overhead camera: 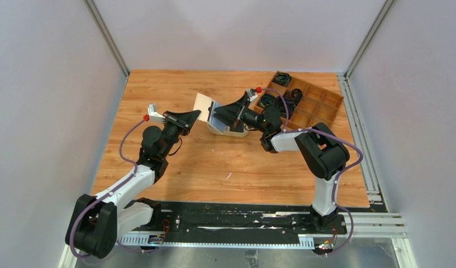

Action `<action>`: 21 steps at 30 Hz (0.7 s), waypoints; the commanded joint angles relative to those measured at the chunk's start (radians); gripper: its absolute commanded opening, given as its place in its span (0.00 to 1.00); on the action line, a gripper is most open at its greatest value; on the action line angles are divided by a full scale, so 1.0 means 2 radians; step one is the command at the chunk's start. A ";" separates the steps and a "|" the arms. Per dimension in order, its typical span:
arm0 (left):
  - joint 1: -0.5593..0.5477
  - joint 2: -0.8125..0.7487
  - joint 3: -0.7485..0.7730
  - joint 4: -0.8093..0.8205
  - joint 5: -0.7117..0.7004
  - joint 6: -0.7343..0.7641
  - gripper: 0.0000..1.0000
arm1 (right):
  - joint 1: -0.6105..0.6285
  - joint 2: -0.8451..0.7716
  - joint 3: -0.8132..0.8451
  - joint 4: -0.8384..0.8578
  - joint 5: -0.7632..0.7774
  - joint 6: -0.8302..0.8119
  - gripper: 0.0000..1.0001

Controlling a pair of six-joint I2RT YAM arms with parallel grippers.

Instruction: Take the credit cards out of the card holder

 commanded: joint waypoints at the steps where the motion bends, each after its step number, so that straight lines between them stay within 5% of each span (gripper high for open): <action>1: -0.002 -0.006 0.017 0.007 -0.003 0.004 0.00 | 0.007 0.008 -0.001 0.023 0.005 0.003 0.52; 21: 0.011 0.035 0.016 0.078 0.056 -0.007 0.00 | 0.011 0.044 0.035 0.058 0.008 0.040 0.35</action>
